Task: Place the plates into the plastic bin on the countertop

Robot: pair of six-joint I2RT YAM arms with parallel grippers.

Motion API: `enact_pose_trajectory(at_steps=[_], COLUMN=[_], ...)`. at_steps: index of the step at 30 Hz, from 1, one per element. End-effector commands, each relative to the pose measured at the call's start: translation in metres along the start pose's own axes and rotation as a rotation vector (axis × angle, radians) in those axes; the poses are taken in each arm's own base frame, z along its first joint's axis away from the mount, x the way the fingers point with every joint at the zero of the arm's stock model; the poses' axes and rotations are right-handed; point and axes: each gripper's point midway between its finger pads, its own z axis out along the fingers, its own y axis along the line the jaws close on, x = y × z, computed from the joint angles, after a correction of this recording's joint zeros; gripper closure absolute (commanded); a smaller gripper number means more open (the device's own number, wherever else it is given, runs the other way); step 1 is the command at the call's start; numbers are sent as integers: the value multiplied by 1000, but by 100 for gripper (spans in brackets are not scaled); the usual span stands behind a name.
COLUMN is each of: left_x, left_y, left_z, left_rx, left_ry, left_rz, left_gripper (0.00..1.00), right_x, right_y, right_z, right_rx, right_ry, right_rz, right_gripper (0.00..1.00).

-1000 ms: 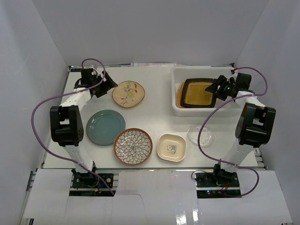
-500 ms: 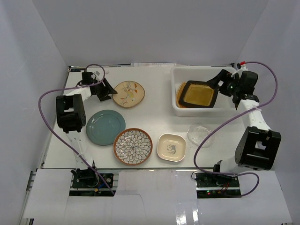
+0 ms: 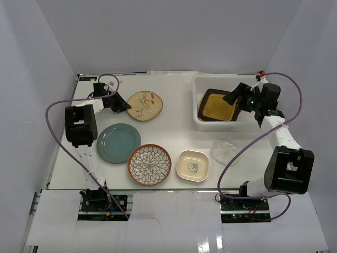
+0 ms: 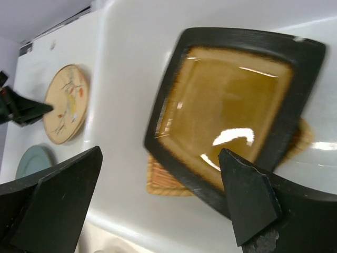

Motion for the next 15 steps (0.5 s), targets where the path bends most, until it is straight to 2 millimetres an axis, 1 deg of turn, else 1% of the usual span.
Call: enact_pose_trajectory(at_steps=[1,2,3,4,6,7,8,9,10,11,12,13,14,15], left_x=[0,-3,0,-5,-13,-9,-21,-24,-18,-29,-25,-21,-12,-6], left_y=[-1,-2,0,-7,-21,-25,-47,-57,-63,-89,-104,-114,-128,-134], left_z=[2,1,0,-7,-16,-21,-38,-47,-55,-77,-88,-97,-114,-121], left_rx=[5,4,0,8,39,52,98,120,137,200,257,292,342,361], left_ry=[-9,-22,-21,-44,-81,-85,-138,-159,-160,-223,-228,-228,-249,-253], left_rz=[8,13,-1,6,3,-2,32,38,12,52,59,19,37,34], left_gripper=[77,94,99,100,100,100,100,100,100,100,100,100,100,100], right_x=[-17,-12,-5,8,20,37,44,44,58,61,64,68,70,79], right_y=[76,86,106,134,162,184,195,205,217,222,225,234,238,242], right_z=[-12,-12,-12,-12,-11,-9,-9,-8,-4,-2,2,5,7,13], right_rx=[-181,-202,-245,-308,-372,-423,-447,-458,-481,-484,-478,-497,-504,-508], right_ry=[-71,-63,-55,-35,-18,18,32,27,63,76,82,91,98,124], right_rz=[-141,-155,-180,-210,-248,-275,-290,-305,-324,-328,-325,-327,-323,-322], right_gripper=[2,2,2,2,2,3,3,6,8,9,10,10,10,10])
